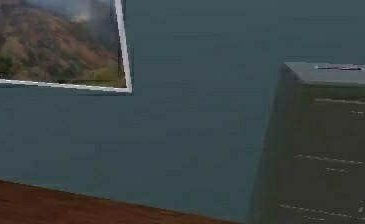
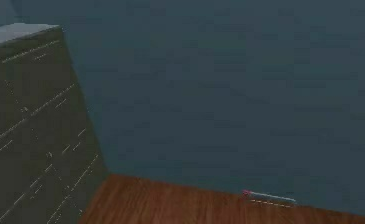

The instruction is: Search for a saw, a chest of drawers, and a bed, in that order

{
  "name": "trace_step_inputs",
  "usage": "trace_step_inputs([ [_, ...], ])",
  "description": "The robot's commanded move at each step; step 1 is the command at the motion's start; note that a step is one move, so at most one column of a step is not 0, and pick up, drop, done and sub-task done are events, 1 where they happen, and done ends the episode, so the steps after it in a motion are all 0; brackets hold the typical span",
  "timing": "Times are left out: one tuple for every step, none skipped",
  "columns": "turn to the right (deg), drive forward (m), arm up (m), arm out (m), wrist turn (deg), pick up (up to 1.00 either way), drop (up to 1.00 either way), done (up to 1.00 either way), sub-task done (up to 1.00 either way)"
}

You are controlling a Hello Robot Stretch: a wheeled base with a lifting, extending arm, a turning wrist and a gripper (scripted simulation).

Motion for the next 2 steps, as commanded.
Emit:
trace_step_inputs([
  [-45.0,0.00,0.00,0.00,0.0,0.00,0.00,0.00,0.00],
  [-45.0,0.00,0.00,0.00,0.0,0.00,0.00,0.00,0.00],
])
